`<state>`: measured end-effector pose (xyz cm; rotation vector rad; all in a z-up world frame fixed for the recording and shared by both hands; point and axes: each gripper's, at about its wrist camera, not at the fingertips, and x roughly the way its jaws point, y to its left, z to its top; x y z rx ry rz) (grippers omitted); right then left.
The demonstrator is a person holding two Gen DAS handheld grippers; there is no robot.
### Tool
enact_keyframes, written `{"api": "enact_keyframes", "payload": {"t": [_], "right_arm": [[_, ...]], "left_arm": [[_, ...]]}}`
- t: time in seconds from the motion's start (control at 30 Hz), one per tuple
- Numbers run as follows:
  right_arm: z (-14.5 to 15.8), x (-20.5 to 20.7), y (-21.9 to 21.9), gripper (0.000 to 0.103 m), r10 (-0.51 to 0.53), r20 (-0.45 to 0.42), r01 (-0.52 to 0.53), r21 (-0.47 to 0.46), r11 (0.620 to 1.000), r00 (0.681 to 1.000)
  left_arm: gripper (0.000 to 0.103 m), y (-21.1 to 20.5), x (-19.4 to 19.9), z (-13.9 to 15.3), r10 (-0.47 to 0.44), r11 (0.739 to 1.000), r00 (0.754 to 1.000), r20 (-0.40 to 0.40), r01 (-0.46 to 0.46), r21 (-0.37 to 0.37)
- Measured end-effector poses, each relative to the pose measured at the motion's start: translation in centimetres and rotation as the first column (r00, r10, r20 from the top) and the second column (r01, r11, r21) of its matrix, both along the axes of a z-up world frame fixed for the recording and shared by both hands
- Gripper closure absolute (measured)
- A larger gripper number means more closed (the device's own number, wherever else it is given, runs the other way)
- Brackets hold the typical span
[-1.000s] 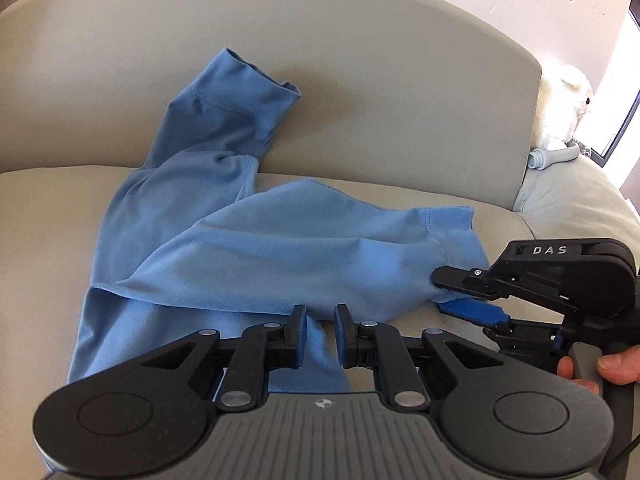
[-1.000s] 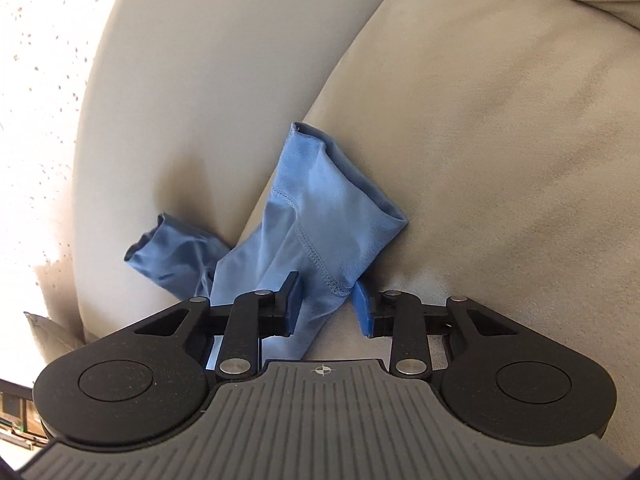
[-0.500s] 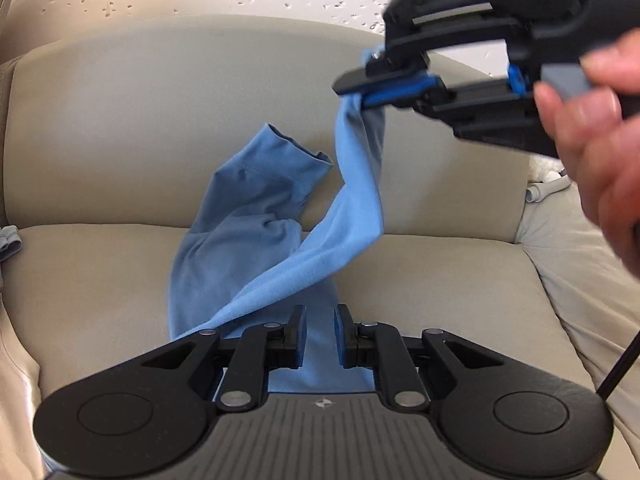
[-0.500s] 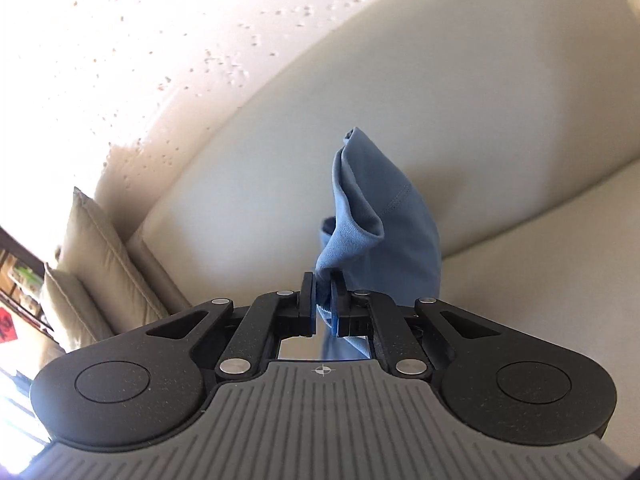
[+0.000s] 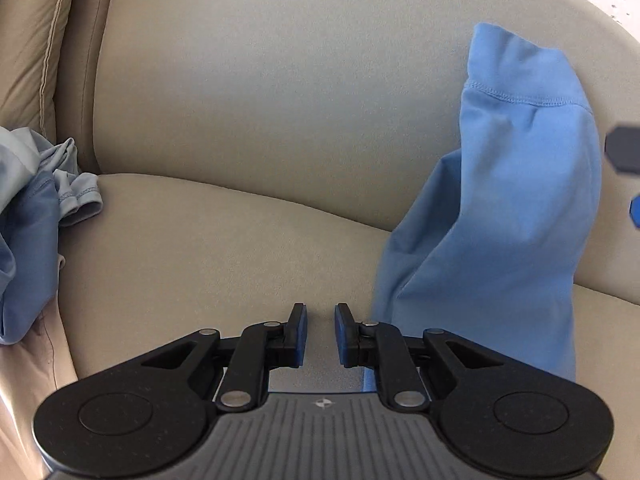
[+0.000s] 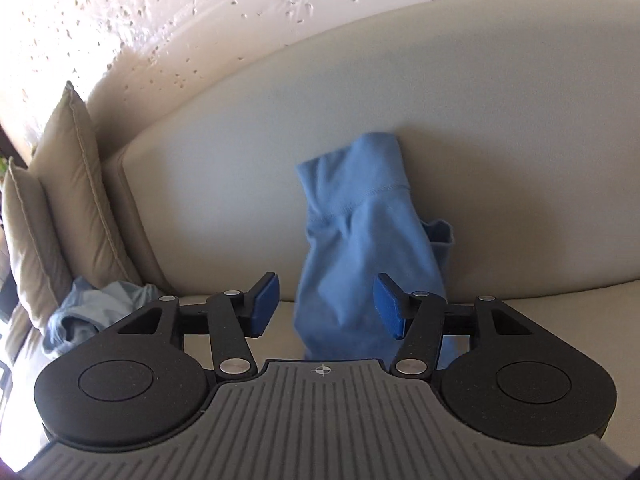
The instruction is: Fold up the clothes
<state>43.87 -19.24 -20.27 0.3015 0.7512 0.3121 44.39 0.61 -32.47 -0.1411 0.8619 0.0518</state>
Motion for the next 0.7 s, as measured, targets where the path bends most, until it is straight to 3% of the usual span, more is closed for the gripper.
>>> {"api": "enact_keyframes", "payload": {"t": [0.07,0.1,0.13,0.2,0.23,0.33,0.4,0.53,0.7], "right_arm": [[-1.8,0.1,-0.3,0.065,0.036,-0.039,-0.036,-0.003,0.999,0.999],[-2.8,0.3,-0.2,0.083,0.062,-0.064,-0.063,-0.014,0.998,0.996],[-3.4,0.6,-0.1,0.087,0.070,-0.067,-0.072,-0.040,0.997,0.995],[-4.4,1.1,0.1,0.087,0.077,-0.068,-0.082,-0.080,0.993,0.995],[-4.6,1.4,0.0,0.087,0.066,-0.058,-0.071,-0.083,0.994,0.996],[-6.0,3.7,0.0,0.084,0.046,-0.073,-0.052,-0.083,0.995,0.996],[-7.3,5.0,0.4,0.082,0.045,-0.098,-0.055,-0.095,0.994,0.994],[-10.2,7.6,1.5,0.085,0.010,-0.143,-0.035,-0.173,0.984,0.990],[-10.9,8.8,2.1,0.087,-0.002,-0.177,-0.031,-0.186,0.982,0.984]], "left_arm": [[0.090,0.1,-1.2,1.0,-0.045,0.994,0.996,0.078,0.053,-0.098],[0.090,-0.1,-2.1,1.7,-0.092,0.980,0.985,0.146,0.116,-0.163],[0.090,-0.6,-2.4,2.2,-0.155,0.965,0.968,0.199,0.192,-0.181],[0.089,-2.0,-2.4,2.6,-0.242,0.950,0.937,0.251,0.282,-0.136],[0.089,-2.7,-1.6,2.4,-0.254,0.952,0.936,0.244,0.286,-0.109],[0.089,-3.9,1.3,1.2,-0.216,0.970,0.959,0.184,0.232,-0.069],[0.089,-4.0,4.0,-0.4,-0.153,0.985,0.983,0.100,0.160,-0.058],[0.081,-4.6,6.7,-1.9,-0.118,0.993,0.992,0.053,0.117,0.028],[0.080,-4.7,7.5,-1.2,-0.110,0.993,0.994,0.018,0.110,0.031]]}}
